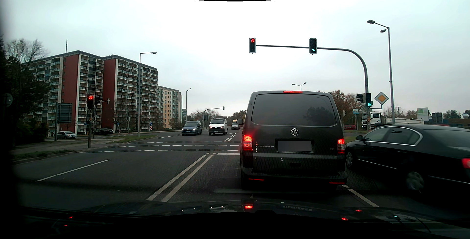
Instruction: Follow the waypoints while adhering to traffic rules and regulations
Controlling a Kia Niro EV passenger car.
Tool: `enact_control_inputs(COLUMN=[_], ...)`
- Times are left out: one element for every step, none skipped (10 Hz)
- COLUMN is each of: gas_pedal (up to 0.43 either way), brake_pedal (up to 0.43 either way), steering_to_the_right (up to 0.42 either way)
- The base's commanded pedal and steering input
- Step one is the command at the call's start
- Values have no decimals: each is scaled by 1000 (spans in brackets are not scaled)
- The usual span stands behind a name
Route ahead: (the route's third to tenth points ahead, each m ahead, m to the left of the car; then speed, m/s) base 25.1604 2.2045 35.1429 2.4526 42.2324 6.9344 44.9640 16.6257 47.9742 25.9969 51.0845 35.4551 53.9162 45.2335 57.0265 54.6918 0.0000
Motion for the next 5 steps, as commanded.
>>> enact_control_inputs(gas_pedal=[0, 0, 0, 0, 0], brake_pedal=[372, 372, 372, 372, 372], steering_to_the_right=[-6, -6, -6, -6, -6])
